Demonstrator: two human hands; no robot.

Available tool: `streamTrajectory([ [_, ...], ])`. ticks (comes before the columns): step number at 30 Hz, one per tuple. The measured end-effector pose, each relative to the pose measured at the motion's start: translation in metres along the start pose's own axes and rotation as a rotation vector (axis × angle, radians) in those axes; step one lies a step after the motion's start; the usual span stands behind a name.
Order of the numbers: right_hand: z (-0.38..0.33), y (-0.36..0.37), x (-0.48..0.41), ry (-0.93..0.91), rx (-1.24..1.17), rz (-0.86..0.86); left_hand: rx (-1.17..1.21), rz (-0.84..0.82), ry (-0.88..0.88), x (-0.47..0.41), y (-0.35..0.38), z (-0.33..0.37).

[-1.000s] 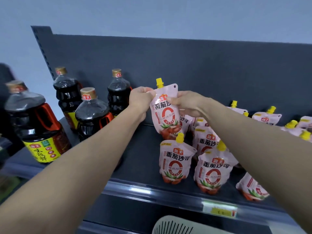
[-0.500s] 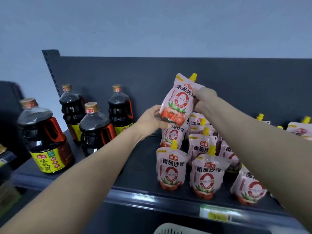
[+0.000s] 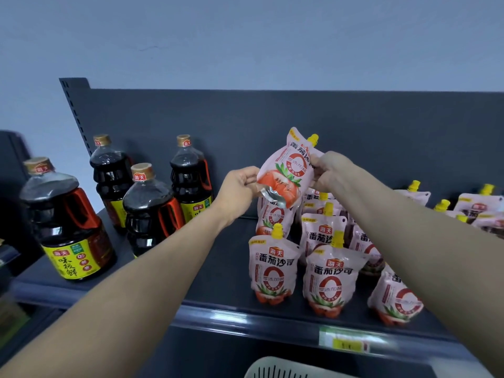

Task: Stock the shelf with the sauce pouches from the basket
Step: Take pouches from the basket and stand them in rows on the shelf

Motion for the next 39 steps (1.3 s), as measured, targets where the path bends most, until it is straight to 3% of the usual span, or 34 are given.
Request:
streamTrajectory([
  [2, 0.000, 0.003, 0.004, -0.008, -0.058, 0.000, -0.014, 0.050, -0.039, 0.000, -0.005, 0.000],
  [5, -0.006, 0.006, 0.002, -0.069, -0.169, 0.021, -0.011, 0.169, -0.281, 0.001, -0.014, -0.015],
  [8, -0.011, 0.004, -0.002, -0.137, -0.207, 0.064, 0.141, 0.086, -0.505, 0.007, -0.005, -0.027],
  [11, -0.011, 0.006, 0.005, -0.167, -0.220, 0.057, 0.376, 0.038, -0.591, 0.008, 0.008, -0.028],
  [15, -0.006, 0.006, 0.007, -0.175, -0.209, 0.059, 0.470, 0.218, -0.685, 0.007, 0.010, -0.036],
  [21, -0.002, 0.004, 0.003, -0.166, -0.199, 0.060, 0.530, 0.273, -0.673, 0.001, 0.012, -0.033],
  [27, -0.002, 0.007, -0.008, -0.179, -0.142, 0.036, 0.547, 0.074, -0.631, 0.002, 0.015, -0.040],
  [29, 0.004, 0.012, -0.012, -0.165, -0.123, 0.005, 0.433, 0.014, -0.679, 0.005, 0.011, -0.051],
  [31, 0.014, 0.020, -0.015, -0.159, -0.096, -0.055, 0.205, 0.074, -0.723, 0.007, -0.003, -0.061],
  [34, 0.035, 0.031, -0.018, -0.167, 0.060, -0.121, -0.029, 0.148, -0.586, -0.006, -0.019, -0.066],
  [39, 0.070, 0.033, -0.047, -0.124, 0.331, -0.191, 0.193, 0.050, -0.430, -0.024, -0.016, -0.068],
])
Point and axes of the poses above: each hand's wrist, its own x-axis away from the middle knuckle, its own y-axis out of the palm, z = x × y, the point moved 6 cm from there along -x, towards the middle knuckle, and after that the axes turned 14 degrees about -x, right-handed, at the moved point
